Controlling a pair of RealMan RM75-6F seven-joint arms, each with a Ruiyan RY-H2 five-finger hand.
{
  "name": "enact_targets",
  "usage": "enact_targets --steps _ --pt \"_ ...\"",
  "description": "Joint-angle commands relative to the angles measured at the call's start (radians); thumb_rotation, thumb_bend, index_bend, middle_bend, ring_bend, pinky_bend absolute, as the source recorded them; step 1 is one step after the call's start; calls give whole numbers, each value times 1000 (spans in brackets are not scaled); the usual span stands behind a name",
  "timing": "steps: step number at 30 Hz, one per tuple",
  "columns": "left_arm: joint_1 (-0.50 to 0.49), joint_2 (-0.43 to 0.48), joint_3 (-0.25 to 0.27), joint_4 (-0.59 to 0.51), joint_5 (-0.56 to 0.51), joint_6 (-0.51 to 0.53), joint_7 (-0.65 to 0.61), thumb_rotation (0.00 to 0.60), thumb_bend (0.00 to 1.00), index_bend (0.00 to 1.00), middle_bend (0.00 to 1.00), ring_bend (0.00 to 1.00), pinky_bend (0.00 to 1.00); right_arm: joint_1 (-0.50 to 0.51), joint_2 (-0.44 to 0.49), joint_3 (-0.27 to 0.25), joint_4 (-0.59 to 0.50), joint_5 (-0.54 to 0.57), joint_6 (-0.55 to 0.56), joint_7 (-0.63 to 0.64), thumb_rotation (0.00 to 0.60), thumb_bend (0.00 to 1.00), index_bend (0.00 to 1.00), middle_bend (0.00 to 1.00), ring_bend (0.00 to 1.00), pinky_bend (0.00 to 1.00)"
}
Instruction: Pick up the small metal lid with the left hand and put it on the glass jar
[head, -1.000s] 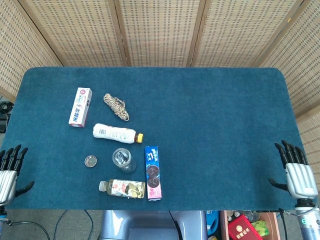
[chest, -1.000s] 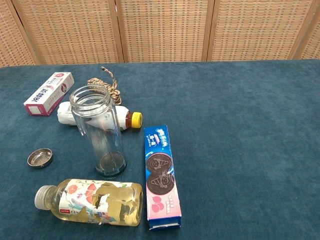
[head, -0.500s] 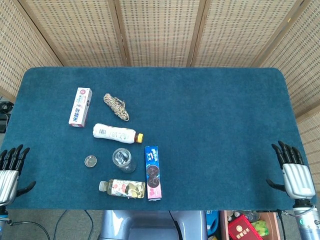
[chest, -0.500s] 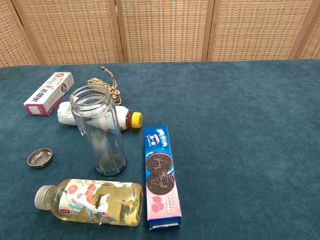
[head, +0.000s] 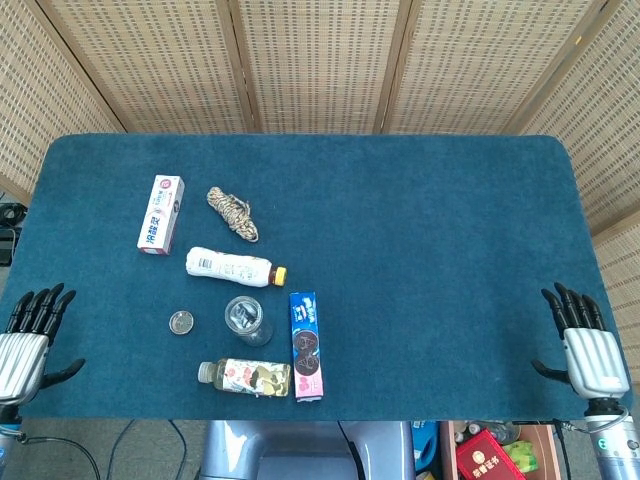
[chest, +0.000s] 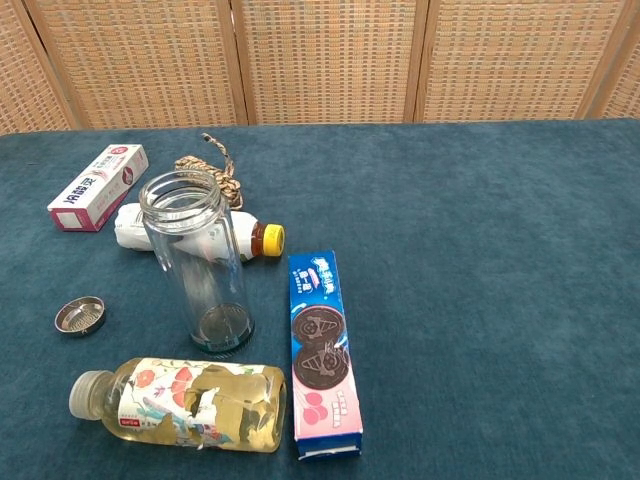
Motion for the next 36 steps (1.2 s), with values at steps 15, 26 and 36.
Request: enact_targets --steps 15,26,36 --pt "-182 83 -44 -115 -16 -230 34 600 184 218 0 0 0 3 -3 0 -4 6 -7 -11 600 16 0 0 0 0" --pt "-286 -20 -81 -73 -115 -379 145 600 354 436 0 0 0 4 0 3 -1 14 -11 1 600 16 0 0 0 0" --pt "-337 -91 -85 -64 -181 -443 252 600 418 448 0 0 0 3 5 5 1 16 -11 19 600 17 0 0 0 0"
